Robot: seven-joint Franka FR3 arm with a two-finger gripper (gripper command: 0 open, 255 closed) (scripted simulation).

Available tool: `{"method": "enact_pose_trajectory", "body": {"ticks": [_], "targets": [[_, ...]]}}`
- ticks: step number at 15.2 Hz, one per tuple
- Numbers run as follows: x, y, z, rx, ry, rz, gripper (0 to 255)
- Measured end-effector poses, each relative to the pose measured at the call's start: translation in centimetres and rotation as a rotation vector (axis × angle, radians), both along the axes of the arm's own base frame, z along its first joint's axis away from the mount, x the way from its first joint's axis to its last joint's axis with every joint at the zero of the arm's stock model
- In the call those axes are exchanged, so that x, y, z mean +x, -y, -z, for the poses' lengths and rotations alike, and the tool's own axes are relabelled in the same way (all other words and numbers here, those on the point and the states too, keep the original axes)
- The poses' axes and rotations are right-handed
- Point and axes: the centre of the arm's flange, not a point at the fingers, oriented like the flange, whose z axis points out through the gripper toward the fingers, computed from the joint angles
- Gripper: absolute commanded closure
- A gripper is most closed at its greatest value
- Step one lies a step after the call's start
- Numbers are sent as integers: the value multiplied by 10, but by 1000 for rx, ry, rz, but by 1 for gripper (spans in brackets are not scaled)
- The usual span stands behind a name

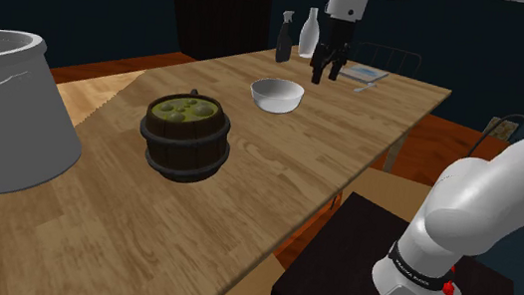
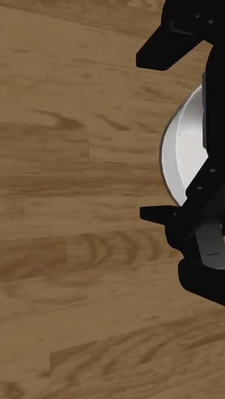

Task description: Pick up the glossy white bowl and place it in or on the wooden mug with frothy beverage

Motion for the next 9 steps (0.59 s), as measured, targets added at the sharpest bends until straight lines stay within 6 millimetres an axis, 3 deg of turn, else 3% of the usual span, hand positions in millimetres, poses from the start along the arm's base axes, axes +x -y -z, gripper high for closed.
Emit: {"method": "enact_pose_trajectory", "body": {"ticks": [9], "targets": [[92,69,19,32,34,-2,0]]}}
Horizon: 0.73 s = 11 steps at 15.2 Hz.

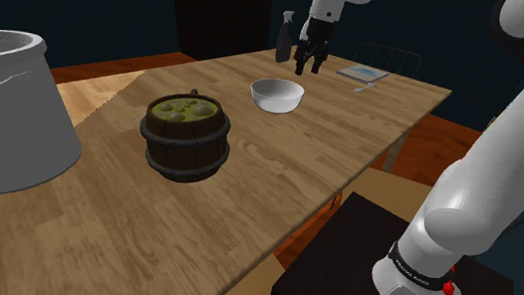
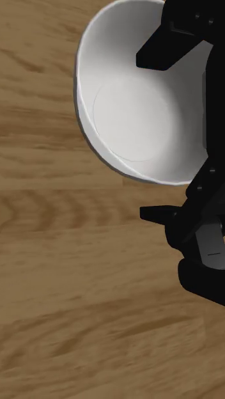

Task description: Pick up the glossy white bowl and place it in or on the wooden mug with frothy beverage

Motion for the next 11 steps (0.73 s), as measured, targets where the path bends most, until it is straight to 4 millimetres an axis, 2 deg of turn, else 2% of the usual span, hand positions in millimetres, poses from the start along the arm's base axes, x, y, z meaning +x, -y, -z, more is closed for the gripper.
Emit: {"method": "enact_pose_trajectory", "body": {"ticks": [4,11], "targets": [[43,27,11,13,14,-1,0],[54,27,43,16,18,-2,0]]}}
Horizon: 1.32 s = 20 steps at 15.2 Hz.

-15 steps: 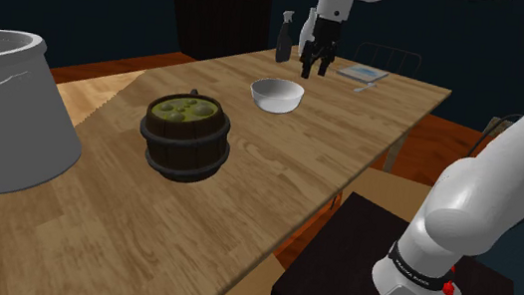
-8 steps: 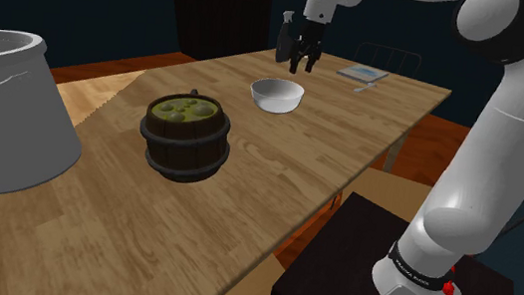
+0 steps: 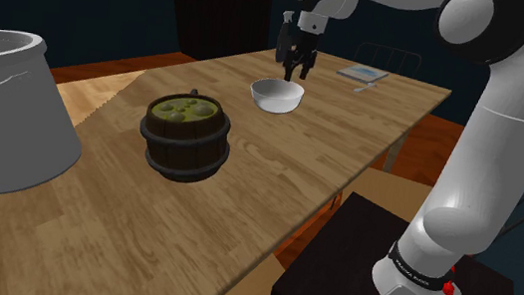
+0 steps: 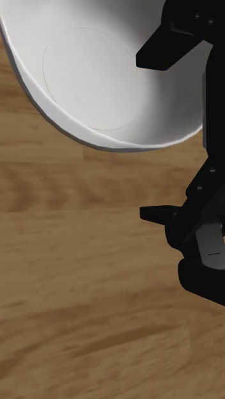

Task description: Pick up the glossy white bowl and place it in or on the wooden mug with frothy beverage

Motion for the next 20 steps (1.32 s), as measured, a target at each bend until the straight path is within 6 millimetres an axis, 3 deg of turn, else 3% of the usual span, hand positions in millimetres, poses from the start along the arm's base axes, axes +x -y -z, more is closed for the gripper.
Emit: {"method": "enact_pose_trajectory", "body": {"ticks": [7,8,20], "targets": [[1,0,8,0,0,0,0],[1,0,9,0,0,0,255],[1,1,2,0,1,0,255]]}}
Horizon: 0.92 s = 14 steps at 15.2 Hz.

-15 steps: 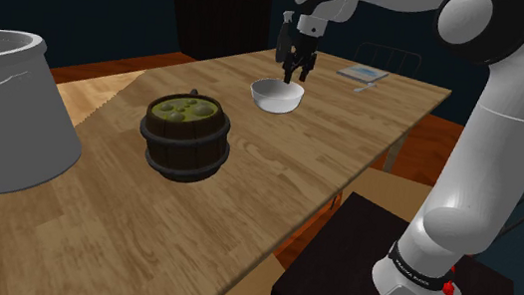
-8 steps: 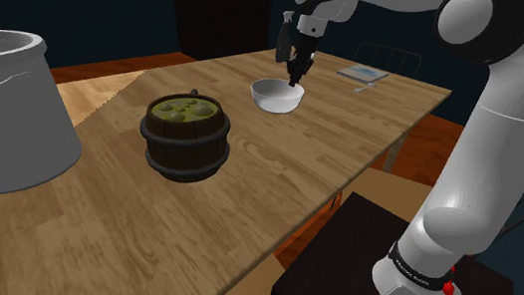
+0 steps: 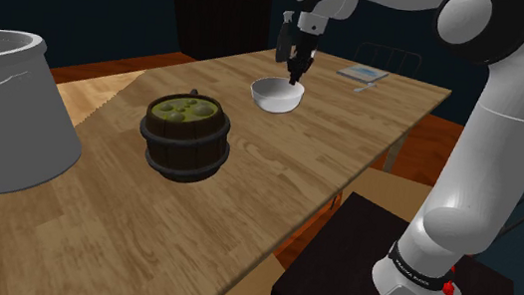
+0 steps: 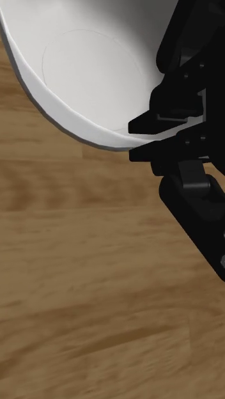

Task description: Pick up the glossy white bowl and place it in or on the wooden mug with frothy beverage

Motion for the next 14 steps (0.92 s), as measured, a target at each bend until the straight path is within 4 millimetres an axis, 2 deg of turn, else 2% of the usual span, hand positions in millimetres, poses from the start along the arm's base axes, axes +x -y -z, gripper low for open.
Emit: {"method": "enact_pose_trajectory", "body": {"ticks": [14], "targets": [[-1,-1,-73,0,0,0,255]]}}
